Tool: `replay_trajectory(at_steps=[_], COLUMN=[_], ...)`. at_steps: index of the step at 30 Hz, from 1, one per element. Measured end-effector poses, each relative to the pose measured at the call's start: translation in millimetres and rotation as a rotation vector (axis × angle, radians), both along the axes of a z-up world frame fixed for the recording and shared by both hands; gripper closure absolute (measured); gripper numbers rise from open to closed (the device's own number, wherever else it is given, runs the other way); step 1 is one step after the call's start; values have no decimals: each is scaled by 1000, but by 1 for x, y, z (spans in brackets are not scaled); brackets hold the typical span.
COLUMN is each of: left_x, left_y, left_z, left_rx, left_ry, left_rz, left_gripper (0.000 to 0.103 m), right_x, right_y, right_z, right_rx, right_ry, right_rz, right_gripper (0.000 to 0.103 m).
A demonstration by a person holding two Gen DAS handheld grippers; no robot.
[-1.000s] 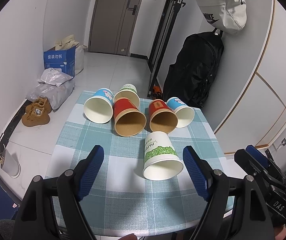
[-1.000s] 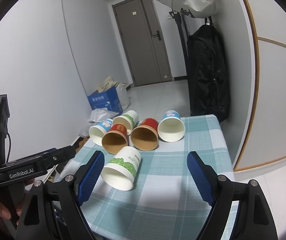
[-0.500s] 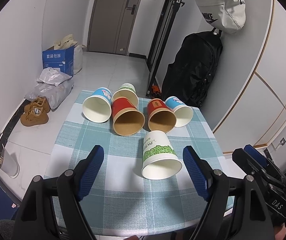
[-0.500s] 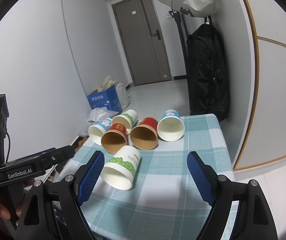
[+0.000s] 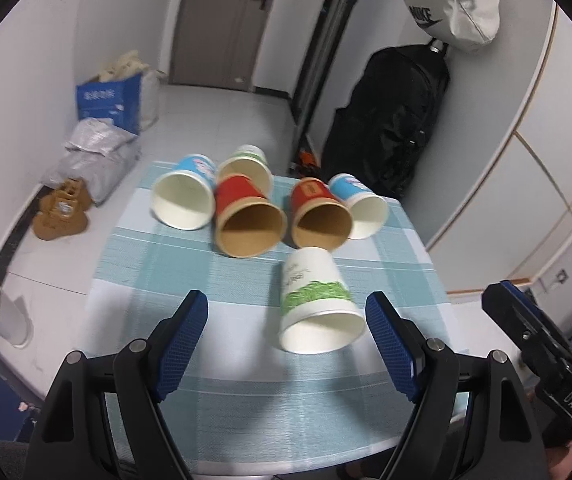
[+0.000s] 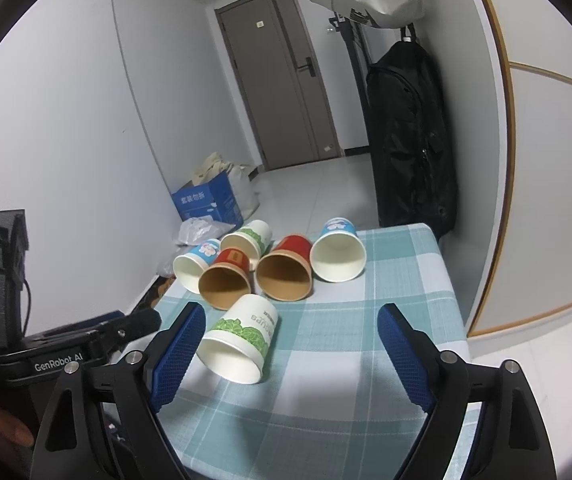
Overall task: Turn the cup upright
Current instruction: 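Lower the left gripper onto the white green-leaf cup and close on it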
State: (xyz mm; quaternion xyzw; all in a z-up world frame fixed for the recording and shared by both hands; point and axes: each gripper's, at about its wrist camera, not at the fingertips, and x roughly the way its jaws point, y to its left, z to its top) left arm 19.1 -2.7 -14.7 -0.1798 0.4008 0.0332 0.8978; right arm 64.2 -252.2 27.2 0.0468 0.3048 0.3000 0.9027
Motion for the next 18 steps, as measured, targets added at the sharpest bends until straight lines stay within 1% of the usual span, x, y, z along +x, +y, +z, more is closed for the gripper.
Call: replay_trajectory(at_steps=[2, 3, 4, 5, 6, 9, 10, 14, 16, 18], left_x=[8, 13, 19, 26, 31, 46, 51, 70, 75, 76], left_y=[0, -1, -2, -2, -3, -5, -6, -11, -11, -11], left_z=[-2, -4, -6, -9, -10, -15, -16, -30, -37, -41], left_rx=[-52, -67, -74, -102, -152, -185, -199, -157, -119, -106], left_ry=[27, 23, 46, 74, 96, 117, 136, 238, 287, 309], left_rz=[-35, -50, -61, -80, -94, -127, -143, -166, -150, -149], left_gripper=[25, 25, 25, 25, 25, 25, 25, 25, 25, 25], right_x=[4, 7, 10, 12, 15, 22, 24, 31, 35, 38], right_y=[-2, -4, -5, -7, -8, -13, -15, -19, -21, -22], right_z=[0, 0, 0, 0, -1, -2, -3, -3, -3, -3], right_rx=[8, 15, 20, 25, 26, 28, 31, 39, 46, 56], right_ry=[10, 18, 26, 34, 41, 53, 56, 61, 66, 72], right_rz=[-8, -11, -15, -21, -26, -40, -43, -56, -57, -58], right_gripper=[11, 11, 10, 10, 9, 8, 8, 6, 6, 6])
